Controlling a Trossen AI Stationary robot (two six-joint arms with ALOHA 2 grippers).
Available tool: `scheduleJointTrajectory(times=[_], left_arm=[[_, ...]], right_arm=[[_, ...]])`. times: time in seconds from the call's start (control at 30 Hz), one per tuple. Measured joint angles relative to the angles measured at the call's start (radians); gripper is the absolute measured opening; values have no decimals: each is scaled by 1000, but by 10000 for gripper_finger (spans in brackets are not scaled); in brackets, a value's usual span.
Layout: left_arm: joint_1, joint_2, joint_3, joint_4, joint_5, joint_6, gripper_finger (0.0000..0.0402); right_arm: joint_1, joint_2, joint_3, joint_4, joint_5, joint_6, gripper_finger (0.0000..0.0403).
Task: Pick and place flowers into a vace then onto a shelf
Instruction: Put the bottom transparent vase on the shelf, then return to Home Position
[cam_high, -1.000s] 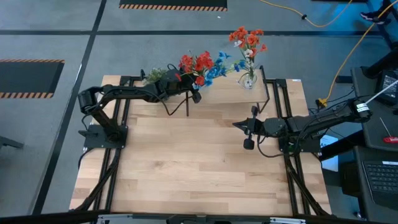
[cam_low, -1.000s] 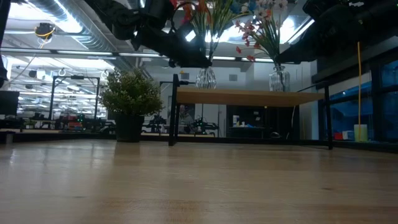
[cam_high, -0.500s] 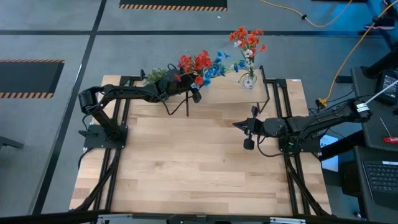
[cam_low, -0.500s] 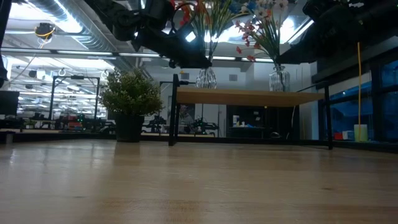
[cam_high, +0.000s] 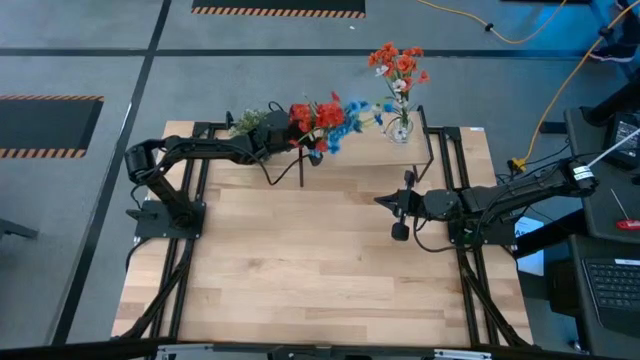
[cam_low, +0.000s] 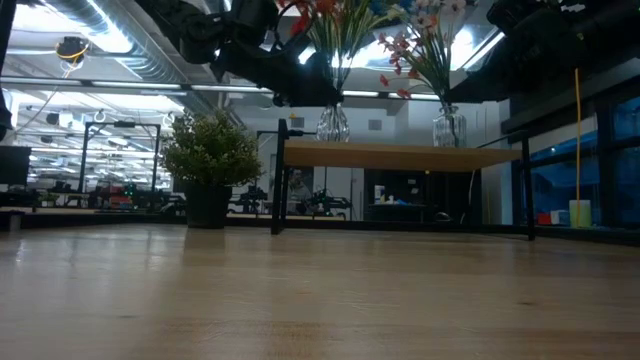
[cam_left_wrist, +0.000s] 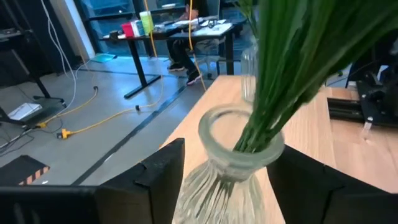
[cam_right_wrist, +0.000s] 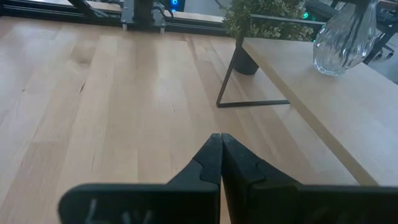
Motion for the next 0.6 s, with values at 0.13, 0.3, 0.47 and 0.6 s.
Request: scheduleJointTrajectory(times=[0.13,0.3,0.47,0.6], left_arm=[[0,-2,0,1,-2,-1,218],[5,-2,0,2,-23,2,212],[16,-2,0,3,-38,3,213],[21,-2,0,3,-37,3,213]], right_arm=[[0,0,0,0,0,0,7],[0,0,0,0,0,3,7],[0,0,0,0,0,3,7],[0,0,0,0,0,3,7]])
